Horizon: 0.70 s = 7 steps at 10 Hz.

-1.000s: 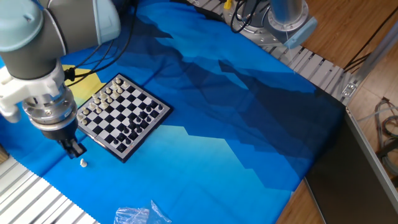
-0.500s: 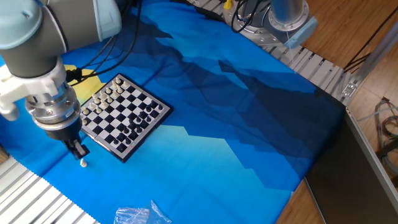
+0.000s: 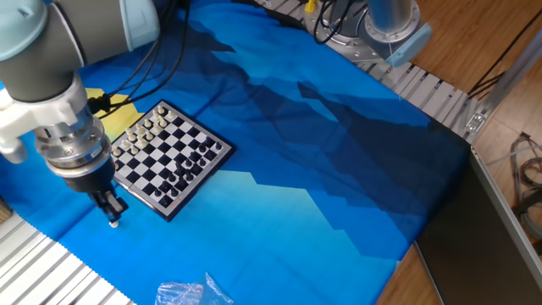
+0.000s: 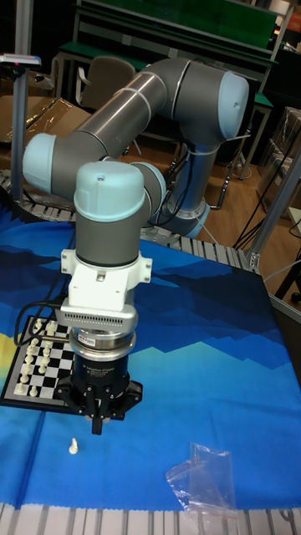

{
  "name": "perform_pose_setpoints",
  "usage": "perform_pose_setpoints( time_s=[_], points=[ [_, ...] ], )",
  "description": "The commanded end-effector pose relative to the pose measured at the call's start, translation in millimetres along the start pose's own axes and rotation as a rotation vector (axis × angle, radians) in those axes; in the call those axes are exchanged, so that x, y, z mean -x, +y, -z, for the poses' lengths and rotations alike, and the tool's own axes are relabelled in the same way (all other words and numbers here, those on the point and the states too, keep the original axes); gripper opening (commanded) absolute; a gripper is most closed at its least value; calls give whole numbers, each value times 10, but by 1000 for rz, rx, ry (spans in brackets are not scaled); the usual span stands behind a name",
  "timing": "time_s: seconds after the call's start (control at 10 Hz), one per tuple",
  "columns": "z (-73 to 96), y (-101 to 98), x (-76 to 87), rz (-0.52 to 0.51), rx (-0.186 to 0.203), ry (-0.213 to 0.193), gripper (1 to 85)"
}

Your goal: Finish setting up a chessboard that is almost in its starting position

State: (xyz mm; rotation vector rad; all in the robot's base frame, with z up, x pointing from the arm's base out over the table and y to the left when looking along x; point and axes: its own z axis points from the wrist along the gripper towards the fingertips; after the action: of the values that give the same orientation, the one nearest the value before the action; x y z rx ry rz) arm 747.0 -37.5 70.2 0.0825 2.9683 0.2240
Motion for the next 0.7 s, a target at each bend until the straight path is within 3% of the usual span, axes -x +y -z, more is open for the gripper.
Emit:
perform_pose_setpoints(
  time_s=[0.0, 0.1, 0.2, 0.3, 0.4, 0.5, 0.6],
  points=[
    [16, -6, -12, 67, 15, 10, 113],
    [10, -108, -151, 88, -14, 64, 197],
    [-1, -163, -179, 101, -33, 76, 197],
    [-19, -293, -92, 145, -83, 46, 197],
    [-35, -233, -90, 141, -60, 43, 193],
    [-33, -269, -152, 165, -71, 69, 197],
    [-38, -241, -135, 161, -62, 60, 197]
  ],
)
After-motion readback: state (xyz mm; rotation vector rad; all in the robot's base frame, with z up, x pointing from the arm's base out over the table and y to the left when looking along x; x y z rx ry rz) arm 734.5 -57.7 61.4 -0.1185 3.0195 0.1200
